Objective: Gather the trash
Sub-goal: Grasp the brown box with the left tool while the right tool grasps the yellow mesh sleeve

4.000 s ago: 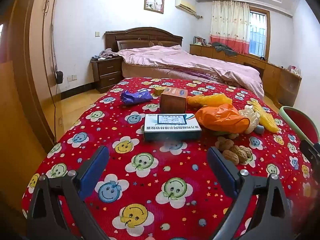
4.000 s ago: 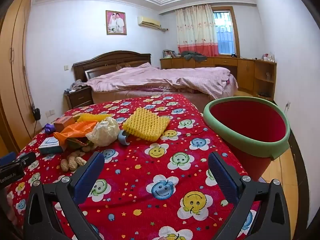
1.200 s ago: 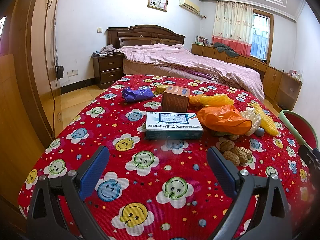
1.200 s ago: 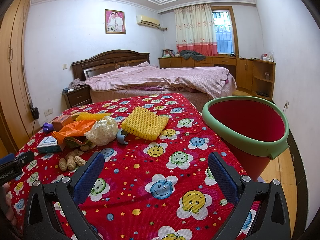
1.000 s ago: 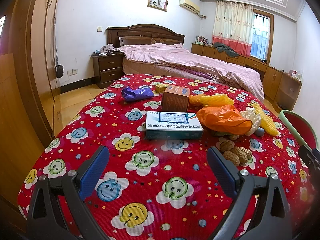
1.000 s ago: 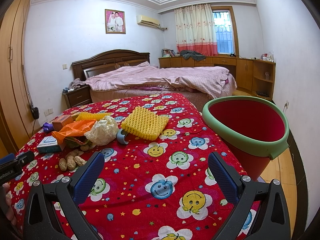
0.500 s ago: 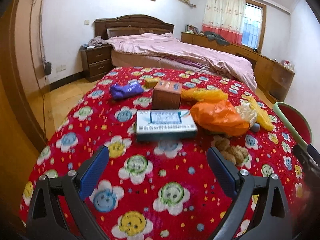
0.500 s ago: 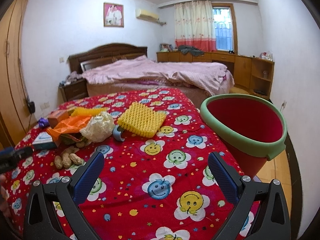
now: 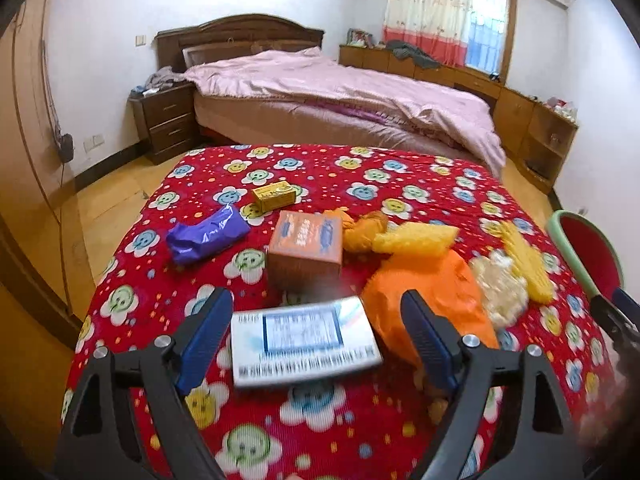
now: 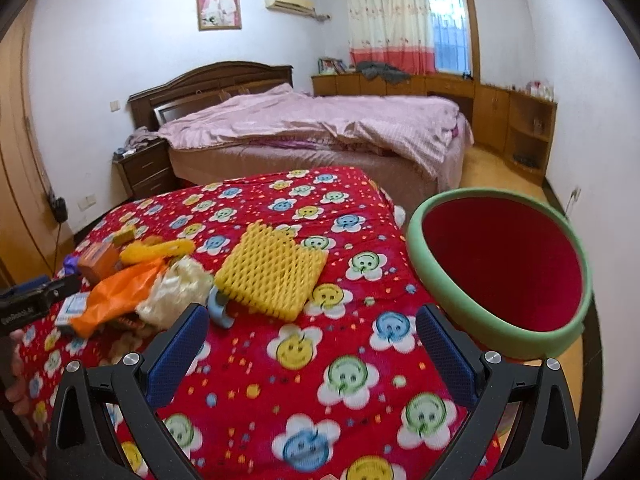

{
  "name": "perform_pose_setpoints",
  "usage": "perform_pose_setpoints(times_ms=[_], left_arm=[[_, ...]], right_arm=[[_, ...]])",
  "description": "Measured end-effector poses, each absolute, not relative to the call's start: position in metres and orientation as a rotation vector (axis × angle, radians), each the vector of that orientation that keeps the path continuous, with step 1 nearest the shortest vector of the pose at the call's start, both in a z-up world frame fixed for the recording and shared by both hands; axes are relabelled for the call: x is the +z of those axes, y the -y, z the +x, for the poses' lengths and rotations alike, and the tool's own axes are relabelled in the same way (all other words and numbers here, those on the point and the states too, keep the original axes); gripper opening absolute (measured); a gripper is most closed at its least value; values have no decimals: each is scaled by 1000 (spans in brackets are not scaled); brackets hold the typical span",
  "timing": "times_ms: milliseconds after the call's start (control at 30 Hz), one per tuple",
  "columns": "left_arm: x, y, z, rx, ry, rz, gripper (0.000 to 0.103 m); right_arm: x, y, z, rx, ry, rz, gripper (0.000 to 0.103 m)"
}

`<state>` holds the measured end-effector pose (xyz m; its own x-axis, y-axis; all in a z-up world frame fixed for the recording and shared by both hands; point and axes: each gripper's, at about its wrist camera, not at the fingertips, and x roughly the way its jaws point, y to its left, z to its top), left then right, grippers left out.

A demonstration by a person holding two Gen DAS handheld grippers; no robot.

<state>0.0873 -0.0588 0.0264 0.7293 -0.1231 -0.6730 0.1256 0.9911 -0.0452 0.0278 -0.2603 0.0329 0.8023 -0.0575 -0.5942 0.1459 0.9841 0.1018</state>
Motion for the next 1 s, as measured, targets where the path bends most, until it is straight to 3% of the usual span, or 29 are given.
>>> perform_pose_setpoints(times_ms=[133,233,300,367,567,833,900,1000], left_arm=[[21,61,113,-106,-786,6,87],[15,48,133,-106,-833,-40,76],[11,44,143,-107,-855,-70,62],[9,39,147,-116,-861,-104,55],[8,33,147,-140,-813,-123,53],[5,27,139,-278,-769,-152,53],[5,26,137,-346,-750,-180,53],[8,27,134,-393,-723,-195,53]], right_arm=[[27,271,48,-93,-688,192,102],[20,276,62,-80,-740,210,102],[16,279,71,-63,-774,214,102],[11,281,78,-35,-810,226,102],[2,275,90,13,-858,216,101],[0,268,94,-81,-857,246,65],[-2,265,94,-113,-861,237,60],[0,260,95,-94,-865,238,37]])
